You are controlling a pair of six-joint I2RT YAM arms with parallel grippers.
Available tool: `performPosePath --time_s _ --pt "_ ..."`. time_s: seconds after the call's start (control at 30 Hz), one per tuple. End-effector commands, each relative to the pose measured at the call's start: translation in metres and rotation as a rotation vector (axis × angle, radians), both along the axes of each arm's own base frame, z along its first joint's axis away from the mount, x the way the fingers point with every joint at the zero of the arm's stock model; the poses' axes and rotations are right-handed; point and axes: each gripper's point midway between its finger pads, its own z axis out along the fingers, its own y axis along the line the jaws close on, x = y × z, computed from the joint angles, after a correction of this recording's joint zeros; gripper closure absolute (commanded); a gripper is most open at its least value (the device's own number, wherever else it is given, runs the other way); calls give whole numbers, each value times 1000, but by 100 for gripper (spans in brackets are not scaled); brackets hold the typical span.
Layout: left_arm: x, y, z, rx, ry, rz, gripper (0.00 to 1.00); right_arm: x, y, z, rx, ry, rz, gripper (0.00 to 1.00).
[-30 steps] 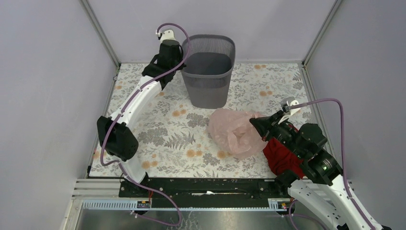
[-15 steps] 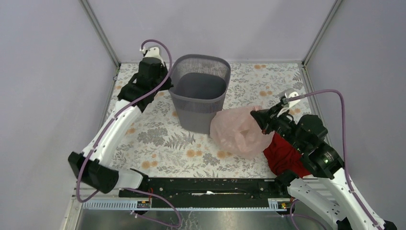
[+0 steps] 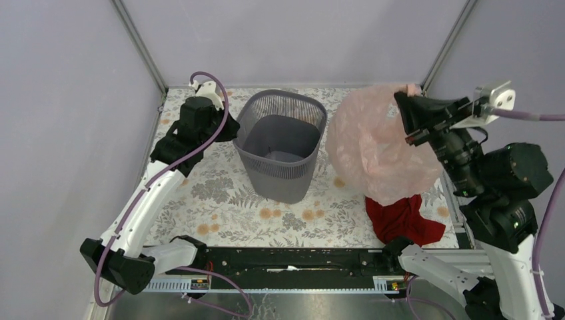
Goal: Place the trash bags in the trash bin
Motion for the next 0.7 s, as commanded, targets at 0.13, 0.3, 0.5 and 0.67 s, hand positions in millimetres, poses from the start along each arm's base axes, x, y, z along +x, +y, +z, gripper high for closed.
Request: performPosePath --time_s 0.13,0.3,0.5,0.67 --pt "-18 -41 14 -214 -19 -171 92 8 87 100 113 -149 381 100" --pt "-33 -52 20 -296 -5 -225 89 -6 129 148 248 -215 676 100" --pt "-38 -42 28 -288 -43 -190 67 -11 147 178 379 -218 856 100" --pt "-42 -26 31 -234 -43 -138 43 -11 125 166 437 -245 748 100"
